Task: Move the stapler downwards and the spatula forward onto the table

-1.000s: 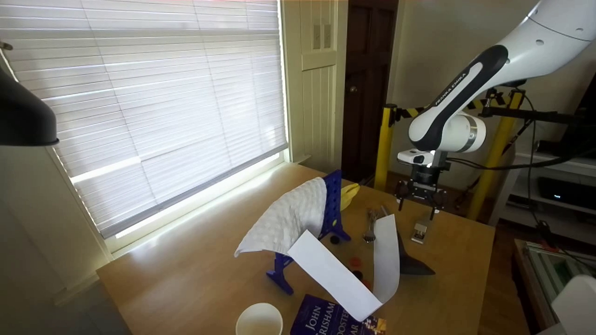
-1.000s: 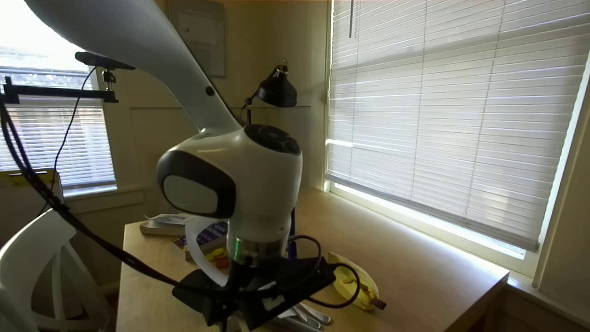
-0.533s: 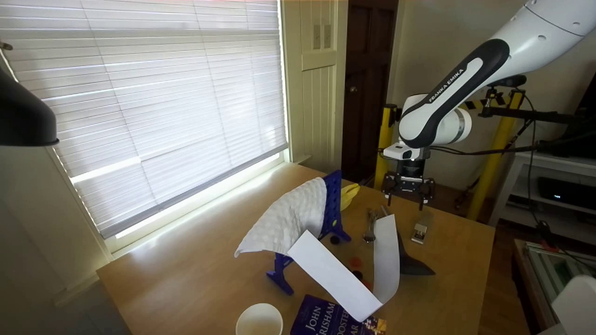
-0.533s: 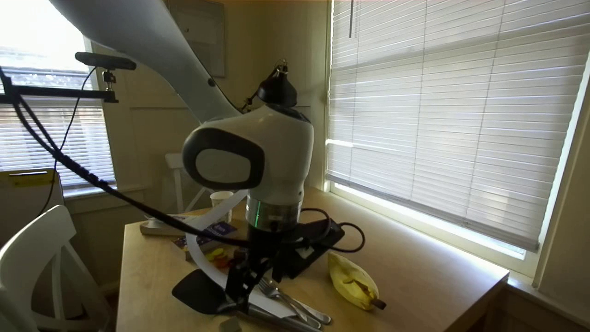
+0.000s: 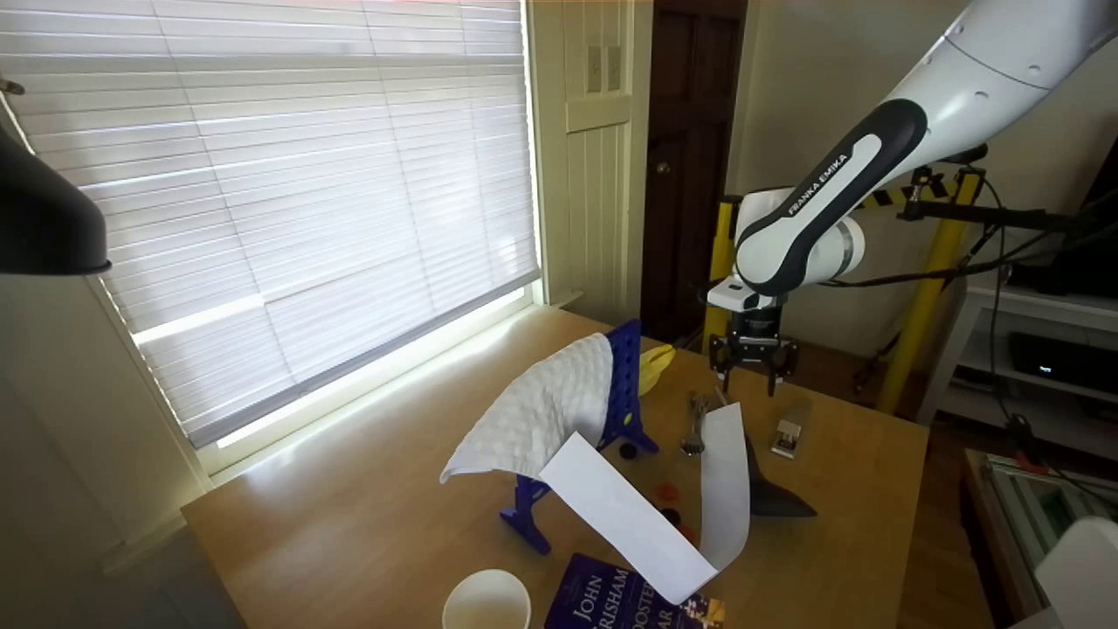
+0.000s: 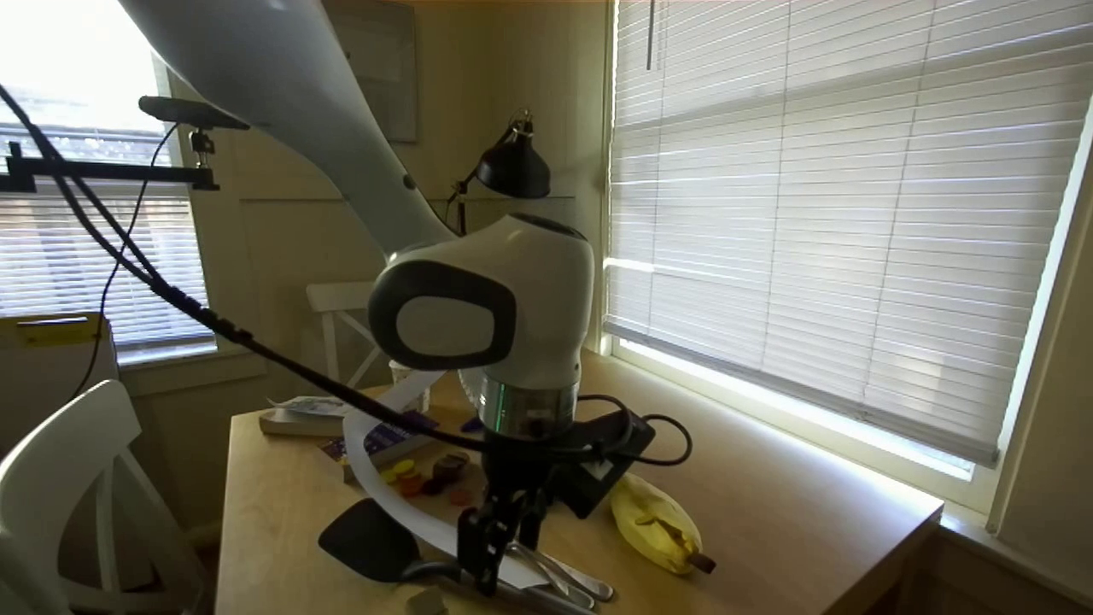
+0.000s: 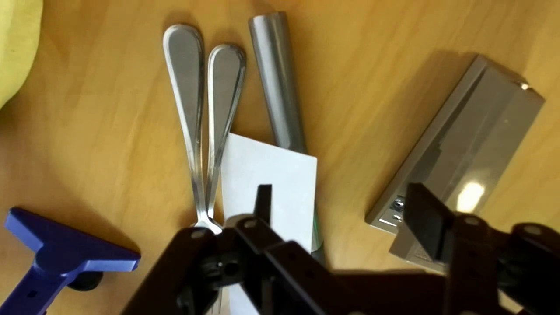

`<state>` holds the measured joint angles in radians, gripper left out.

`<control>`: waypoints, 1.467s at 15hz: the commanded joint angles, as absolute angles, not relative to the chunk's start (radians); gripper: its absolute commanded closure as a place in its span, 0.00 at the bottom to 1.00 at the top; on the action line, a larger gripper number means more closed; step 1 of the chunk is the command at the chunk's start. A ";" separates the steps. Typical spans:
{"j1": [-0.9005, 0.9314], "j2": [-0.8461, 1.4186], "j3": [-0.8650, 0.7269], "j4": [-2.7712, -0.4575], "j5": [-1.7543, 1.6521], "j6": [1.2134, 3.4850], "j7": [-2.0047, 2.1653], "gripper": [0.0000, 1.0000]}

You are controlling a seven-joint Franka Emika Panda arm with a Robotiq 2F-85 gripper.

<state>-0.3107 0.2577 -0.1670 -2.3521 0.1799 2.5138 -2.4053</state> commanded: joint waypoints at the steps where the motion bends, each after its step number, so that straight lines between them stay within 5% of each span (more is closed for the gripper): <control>1: -0.342 0.306 -0.147 -2.340 0.183 2.548 -2.459 0.53; 5: -0.374 0.308 -0.111 -2.363 0.226 2.579 -2.533 0.72; 7: -0.382 0.308 -0.103 -2.364 0.228 2.585 -2.548 0.71; 10: -0.384 0.321 -0.111 -2.346 0.206 2.615 -2.547 0.53; 19: -0.416 0.378 -0.084 -2.320 0.225 2.713 -2.543 0.65; 22: -0.421 0.409 -0.067 -2.308 0.207 2.749 -2.530 0.56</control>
